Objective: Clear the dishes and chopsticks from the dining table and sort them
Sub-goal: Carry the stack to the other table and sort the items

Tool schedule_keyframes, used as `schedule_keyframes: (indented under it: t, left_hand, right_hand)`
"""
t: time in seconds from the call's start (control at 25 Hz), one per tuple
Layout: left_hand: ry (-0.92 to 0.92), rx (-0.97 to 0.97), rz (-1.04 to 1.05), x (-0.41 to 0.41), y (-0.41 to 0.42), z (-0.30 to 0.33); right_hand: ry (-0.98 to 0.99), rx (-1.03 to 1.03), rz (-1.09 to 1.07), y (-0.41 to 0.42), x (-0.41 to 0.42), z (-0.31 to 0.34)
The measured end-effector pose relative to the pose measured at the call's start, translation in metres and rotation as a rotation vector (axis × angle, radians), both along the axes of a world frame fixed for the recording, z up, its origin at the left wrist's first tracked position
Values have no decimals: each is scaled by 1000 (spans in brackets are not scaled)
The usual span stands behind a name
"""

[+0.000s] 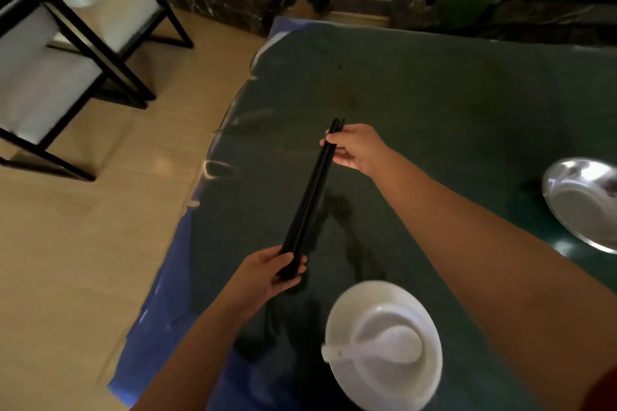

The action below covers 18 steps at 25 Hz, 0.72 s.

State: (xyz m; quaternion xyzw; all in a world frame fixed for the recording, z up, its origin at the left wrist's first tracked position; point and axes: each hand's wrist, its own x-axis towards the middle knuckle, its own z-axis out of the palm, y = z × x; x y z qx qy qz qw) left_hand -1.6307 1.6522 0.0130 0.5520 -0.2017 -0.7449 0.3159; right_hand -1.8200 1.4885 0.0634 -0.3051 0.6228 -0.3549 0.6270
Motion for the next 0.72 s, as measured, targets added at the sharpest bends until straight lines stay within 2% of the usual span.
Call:
schedule_keyframes:
  t: [0.16, 0.32, 0.4, 0.56, 0.72]
  left_hand:
    - [-239, -103, -79, 19, -58, -32]
    - [-742, -403, -312, 40, -100, -65]
    - [-923, -554, -385, 47, -104, -73]
    - [-1167, -744, -465, 52, -104, -80]
    - [-1311, -892, -483, 56, -98, -88]
  right_hand:
    - [70, 68, -42, -62, 34, -34]
    - [88, 96, -60, -113, 61, -68]
    - [95, 99, -38, -128, 71, -78]
    - [117, 62, 15, -140, 72, -92]
    - [236, 2, 29, -138, 66, -103]
